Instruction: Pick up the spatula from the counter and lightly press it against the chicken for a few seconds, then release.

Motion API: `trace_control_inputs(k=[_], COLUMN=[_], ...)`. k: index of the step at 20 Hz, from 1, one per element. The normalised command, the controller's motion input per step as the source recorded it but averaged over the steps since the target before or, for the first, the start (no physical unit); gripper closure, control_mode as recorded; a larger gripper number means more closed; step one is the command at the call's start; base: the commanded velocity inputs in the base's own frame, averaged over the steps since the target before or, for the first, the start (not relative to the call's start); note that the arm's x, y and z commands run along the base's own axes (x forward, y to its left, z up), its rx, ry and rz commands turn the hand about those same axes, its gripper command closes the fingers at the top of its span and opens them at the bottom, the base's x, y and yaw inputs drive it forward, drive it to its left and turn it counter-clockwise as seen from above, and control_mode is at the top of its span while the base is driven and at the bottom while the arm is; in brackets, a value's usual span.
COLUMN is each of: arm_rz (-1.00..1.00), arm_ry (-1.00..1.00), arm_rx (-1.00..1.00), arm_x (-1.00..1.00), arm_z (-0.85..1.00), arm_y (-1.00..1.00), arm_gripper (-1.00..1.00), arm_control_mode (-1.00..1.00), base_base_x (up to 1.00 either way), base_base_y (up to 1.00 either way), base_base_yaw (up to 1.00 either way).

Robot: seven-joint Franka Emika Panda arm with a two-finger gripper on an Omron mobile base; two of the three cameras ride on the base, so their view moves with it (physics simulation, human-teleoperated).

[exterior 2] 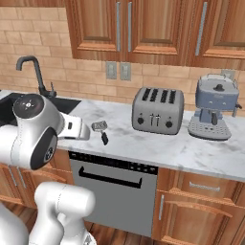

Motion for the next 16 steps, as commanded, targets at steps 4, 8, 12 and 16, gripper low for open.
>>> trace_control_inputs(k=[4,8,12,16], arm_rz=[0.00,0.00,0.00,0.00], arm_ry=[0.00,0.00,0.00,0.00], arm_rx=[-0.01,0.00,0.00,0.00], arm_x=[0.08,0.11,0.14,0.17], arm_z=[0.00,-0.05,-0.06,-0.10], arm_y=[0.00,0.00,0.01,0.02], arm_gripper=[-1.00,-1.00,-1.00,-1.00], arm_control_mode=[-1.00,-1.00,-1.00,-1.00], base_base_x=[0.00,0.00,0.00,0.00], base_base_y=[0.00,0.00,0.00,0.00], base_base_yaw=[0.00,0.00,0.00,0.00])
